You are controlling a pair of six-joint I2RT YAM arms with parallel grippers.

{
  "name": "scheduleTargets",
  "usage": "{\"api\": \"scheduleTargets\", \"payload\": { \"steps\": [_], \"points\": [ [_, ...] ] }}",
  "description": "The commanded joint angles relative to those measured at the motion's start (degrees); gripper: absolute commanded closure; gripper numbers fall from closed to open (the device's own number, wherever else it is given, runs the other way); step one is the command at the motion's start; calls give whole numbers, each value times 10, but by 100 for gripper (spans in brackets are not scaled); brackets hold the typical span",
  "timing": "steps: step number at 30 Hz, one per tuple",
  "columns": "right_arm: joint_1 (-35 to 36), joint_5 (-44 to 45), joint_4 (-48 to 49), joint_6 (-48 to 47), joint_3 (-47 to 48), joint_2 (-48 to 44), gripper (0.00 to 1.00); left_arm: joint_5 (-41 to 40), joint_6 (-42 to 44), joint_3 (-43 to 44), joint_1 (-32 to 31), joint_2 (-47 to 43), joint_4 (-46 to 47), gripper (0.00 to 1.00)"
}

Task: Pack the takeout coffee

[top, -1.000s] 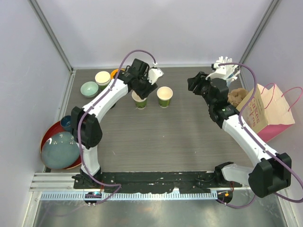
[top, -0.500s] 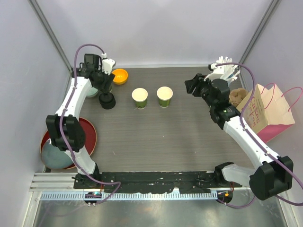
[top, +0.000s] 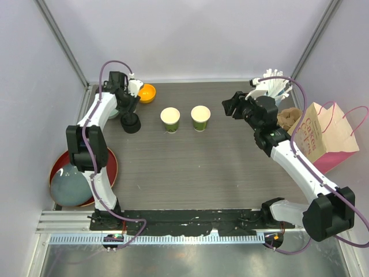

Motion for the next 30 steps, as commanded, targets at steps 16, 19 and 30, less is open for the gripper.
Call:
{"api": "scheduleTargets", "payload": {
  "steps": [16, 19, 30],
  "points": [
    [-1, -18, 1, -6, 14, 12, 45, 10, 15, 24, 17, 44, 40, 61],
    [-1, -19, 1, -6, 17, 16, 45, 10, 14, 16, 17, 47, 47, 64],
    [-1, -18, -5, -6, 19, 17, 45, 38, 4, 46, 21, 61, 20, 88]
  ]
}}
